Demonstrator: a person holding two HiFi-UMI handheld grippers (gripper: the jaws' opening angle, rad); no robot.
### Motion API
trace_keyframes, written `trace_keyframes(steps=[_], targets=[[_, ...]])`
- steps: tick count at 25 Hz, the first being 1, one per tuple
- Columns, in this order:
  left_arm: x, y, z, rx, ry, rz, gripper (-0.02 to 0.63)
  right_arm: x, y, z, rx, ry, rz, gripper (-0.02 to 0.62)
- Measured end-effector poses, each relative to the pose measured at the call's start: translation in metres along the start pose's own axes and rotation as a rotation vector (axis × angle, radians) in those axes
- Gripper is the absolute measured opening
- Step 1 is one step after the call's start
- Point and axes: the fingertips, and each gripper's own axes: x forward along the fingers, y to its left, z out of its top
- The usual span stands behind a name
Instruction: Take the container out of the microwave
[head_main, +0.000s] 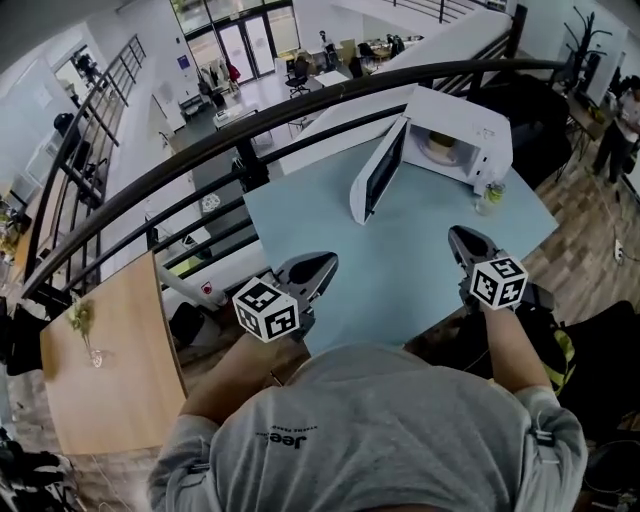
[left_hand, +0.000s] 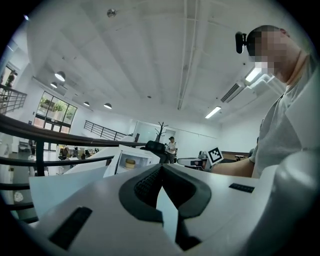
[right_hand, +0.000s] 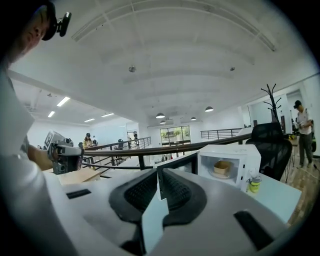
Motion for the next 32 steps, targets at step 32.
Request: trace_keyframes(steps=[32], targets=[[0.470,0.164,-0.076,-0.064,0.191,0.016,0.009,0.364,-0.361,-0.097,-0.324,0.314,-0.152,0.198]])
